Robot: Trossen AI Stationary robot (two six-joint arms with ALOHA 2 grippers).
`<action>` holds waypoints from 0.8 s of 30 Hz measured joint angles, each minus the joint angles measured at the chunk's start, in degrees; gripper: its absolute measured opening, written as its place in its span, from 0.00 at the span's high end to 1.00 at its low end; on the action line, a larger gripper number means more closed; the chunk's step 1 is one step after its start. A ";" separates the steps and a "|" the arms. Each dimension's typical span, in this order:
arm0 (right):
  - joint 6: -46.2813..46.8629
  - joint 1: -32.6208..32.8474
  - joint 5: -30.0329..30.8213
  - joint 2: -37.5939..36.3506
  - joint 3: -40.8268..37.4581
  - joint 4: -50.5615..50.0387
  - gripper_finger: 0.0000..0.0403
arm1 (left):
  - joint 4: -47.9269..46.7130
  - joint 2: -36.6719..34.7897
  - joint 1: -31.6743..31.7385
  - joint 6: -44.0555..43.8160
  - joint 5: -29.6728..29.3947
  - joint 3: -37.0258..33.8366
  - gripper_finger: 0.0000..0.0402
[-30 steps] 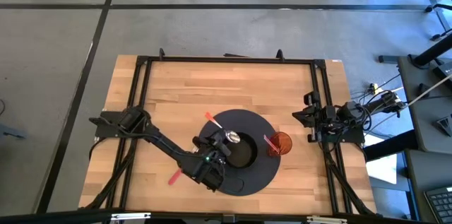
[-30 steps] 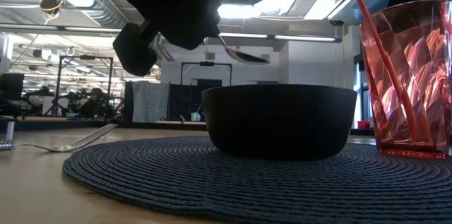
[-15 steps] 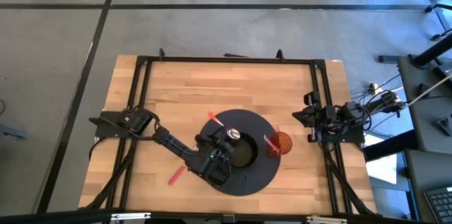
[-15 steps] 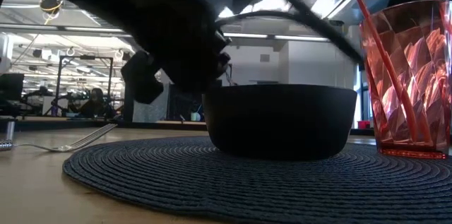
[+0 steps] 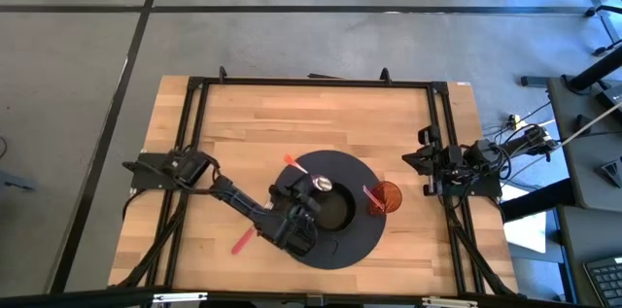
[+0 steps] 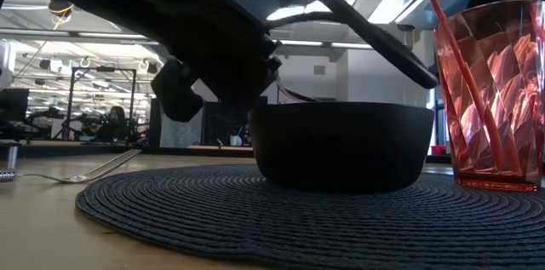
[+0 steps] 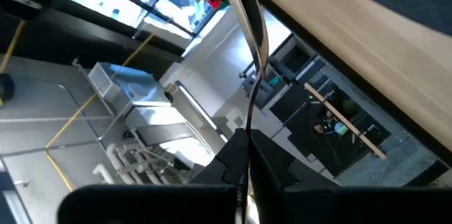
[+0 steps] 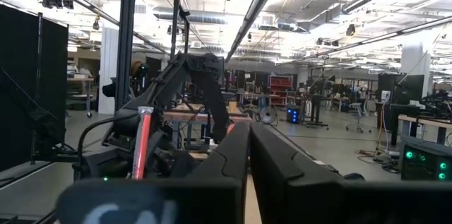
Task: Pick & Place Utensil
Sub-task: Put the orange spoon into the black bowl on the mat
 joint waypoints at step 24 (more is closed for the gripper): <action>-0.01 0.00 0.00 0.00 0.00 0.01 0.96 | -2.87 0.05 -4.06 6.62 7.77 0.00 1.00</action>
